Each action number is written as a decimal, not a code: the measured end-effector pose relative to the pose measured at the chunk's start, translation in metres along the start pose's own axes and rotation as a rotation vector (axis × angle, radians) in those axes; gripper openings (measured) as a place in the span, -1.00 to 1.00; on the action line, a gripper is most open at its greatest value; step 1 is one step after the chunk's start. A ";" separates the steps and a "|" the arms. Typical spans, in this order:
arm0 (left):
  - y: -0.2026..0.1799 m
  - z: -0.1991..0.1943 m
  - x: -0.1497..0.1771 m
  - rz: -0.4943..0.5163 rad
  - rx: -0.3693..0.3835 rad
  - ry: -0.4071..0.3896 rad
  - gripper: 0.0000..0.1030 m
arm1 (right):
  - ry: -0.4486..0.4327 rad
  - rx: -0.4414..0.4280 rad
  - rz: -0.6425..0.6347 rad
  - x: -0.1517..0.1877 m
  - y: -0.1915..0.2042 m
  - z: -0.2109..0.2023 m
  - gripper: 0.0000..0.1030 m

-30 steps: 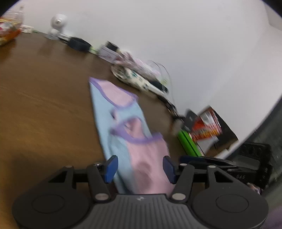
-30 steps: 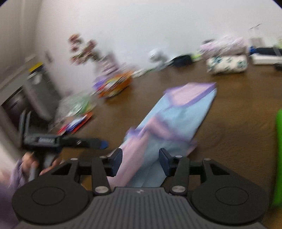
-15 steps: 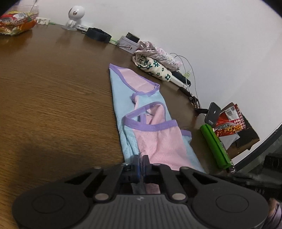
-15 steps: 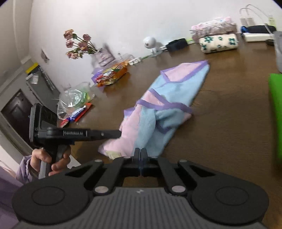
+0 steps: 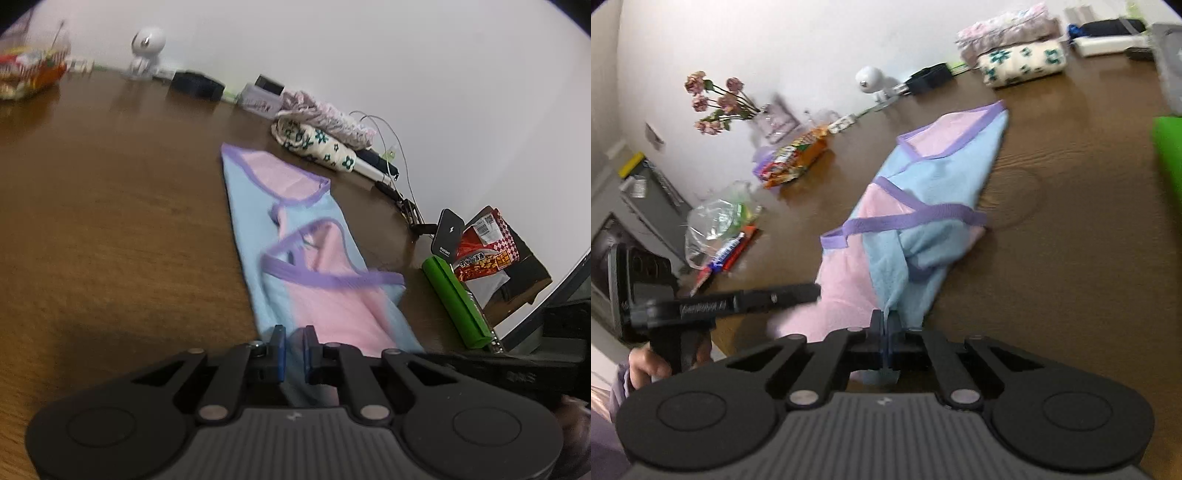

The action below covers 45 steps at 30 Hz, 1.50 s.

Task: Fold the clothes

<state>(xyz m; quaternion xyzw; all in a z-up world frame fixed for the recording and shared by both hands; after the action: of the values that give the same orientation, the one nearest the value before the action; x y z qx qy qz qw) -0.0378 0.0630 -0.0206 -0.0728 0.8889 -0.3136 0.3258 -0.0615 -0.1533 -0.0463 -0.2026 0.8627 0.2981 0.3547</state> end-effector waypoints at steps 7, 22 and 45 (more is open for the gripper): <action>-0.006 -0.008 -0.008 0.033 0.057 -0.003 -0.39 | -0.067 0.060 -0.025 -0.009 -0.005 -0.017 -0.23; -0.016 0.023 -0.032 0.077 0.129 0.011 -0.89 | -0.171 -0.184 -0.056 -0.079 -0.006 0.027 -0.94; -0.006 0.036 -0.026 0.097 0.055 -0.008 -0.81 | -0.019 0.028 0.003 -0.039 -0.030 0.037 -0.96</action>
<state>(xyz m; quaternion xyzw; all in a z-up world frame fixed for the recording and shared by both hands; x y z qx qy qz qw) 0.0044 0.0487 -0.0244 -0.0218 0.8812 -0.3212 0.3461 -0.0007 -0.1453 -0.0501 -0.1935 0.8637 0.2885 0.3652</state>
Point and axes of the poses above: each gripper's, at about its wrist camera, not at the fingertips, and z roughly the way its jaws point, y to its left, x to its underside, the point moved 7 cm from there along z, roughly the way its jaws point, and after that the axes turned 14 degrees about -z, right-handed, at the moved point
